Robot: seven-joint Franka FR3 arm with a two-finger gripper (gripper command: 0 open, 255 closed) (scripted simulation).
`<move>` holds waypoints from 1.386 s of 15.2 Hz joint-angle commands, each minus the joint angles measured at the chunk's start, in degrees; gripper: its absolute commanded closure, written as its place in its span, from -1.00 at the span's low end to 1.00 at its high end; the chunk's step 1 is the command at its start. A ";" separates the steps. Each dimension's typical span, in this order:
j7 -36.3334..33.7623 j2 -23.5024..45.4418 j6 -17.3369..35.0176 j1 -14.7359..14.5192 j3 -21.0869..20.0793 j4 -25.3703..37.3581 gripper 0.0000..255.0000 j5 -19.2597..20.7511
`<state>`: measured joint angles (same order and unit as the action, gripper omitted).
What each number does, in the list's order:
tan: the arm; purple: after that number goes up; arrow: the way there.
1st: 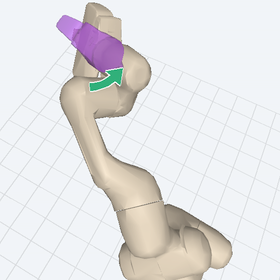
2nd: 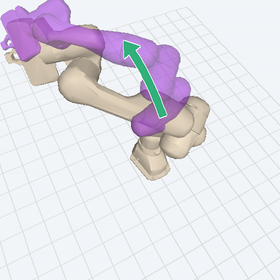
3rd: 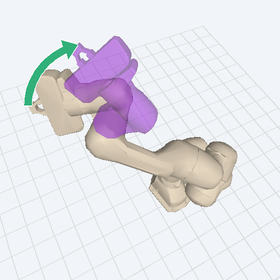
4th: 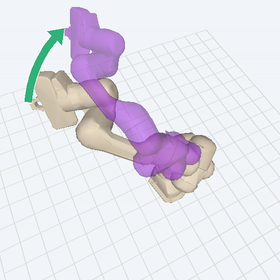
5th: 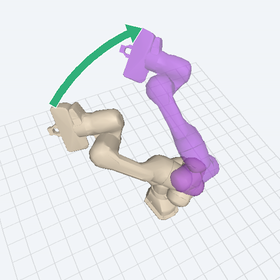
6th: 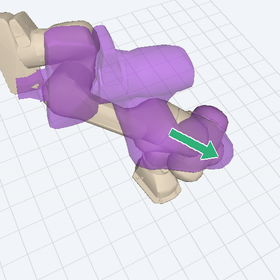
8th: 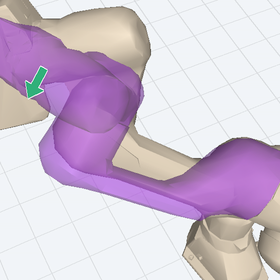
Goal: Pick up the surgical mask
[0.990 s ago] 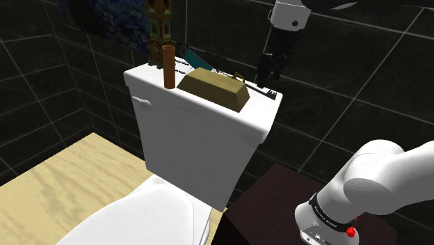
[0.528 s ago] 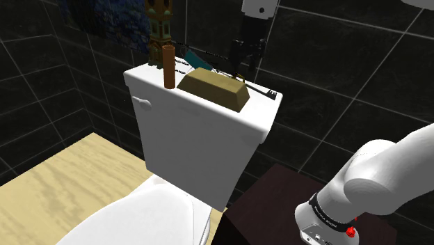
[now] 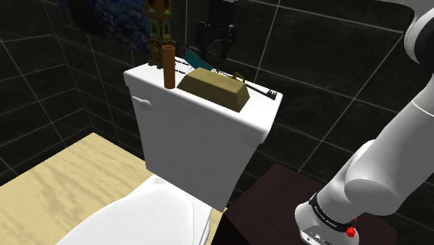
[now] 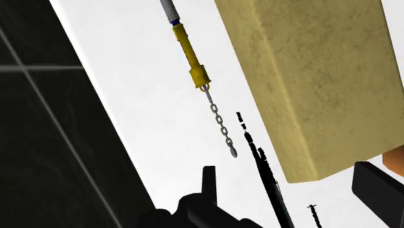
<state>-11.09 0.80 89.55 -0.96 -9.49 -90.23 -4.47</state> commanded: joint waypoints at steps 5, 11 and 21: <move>-3.48 13.22 -4.43 -1.37 -0.81 17.75 -1.00 0.31; -2.83 11.54 0.93 -1.14 -0.72 10.69 -1.00 0.02; -2.77 11.34 1.51 -1.12 -0.72 9.90 1.00 -0.02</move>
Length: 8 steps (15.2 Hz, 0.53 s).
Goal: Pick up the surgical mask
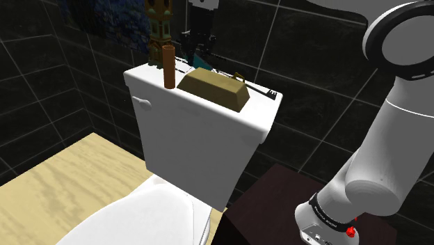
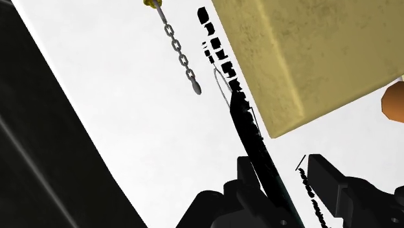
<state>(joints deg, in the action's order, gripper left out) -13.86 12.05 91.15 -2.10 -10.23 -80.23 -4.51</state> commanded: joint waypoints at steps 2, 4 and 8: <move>-0.05 0.09 -0.10 -0.01 0.01 -0.08 1.00 0.03; -0.11 0.37 -1.04 -0.01 0.01 1.14 1.00 0.08; -0.53 1.44 -4.58 -0.16 -0.04 5.76 1.00 0.27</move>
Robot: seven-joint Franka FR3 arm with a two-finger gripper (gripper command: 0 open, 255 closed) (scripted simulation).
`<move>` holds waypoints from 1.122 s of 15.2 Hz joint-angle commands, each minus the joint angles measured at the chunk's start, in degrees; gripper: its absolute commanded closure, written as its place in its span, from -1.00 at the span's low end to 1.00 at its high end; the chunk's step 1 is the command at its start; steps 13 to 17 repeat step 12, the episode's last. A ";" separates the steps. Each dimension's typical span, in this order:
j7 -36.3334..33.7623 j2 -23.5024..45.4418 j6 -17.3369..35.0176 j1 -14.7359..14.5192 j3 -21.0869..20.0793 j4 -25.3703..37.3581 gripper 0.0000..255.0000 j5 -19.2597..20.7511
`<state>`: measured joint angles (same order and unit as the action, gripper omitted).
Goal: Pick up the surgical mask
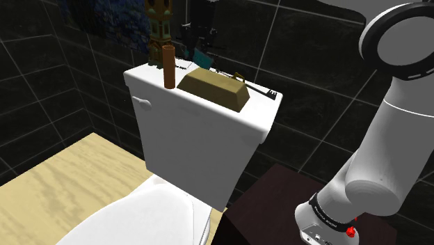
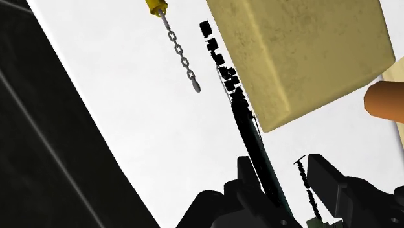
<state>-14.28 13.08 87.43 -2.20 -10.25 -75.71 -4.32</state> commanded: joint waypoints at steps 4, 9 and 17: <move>-0.59 1.89 -4.64 -0.28 -0.09 6.51 1.00 0.32; -1.29 4.56 -9.91 -0.72 -0.20 14.46 1.00 0.75; -1.47 5.34 -11.25 -0.87 -0.22 16.59 1.00 0.87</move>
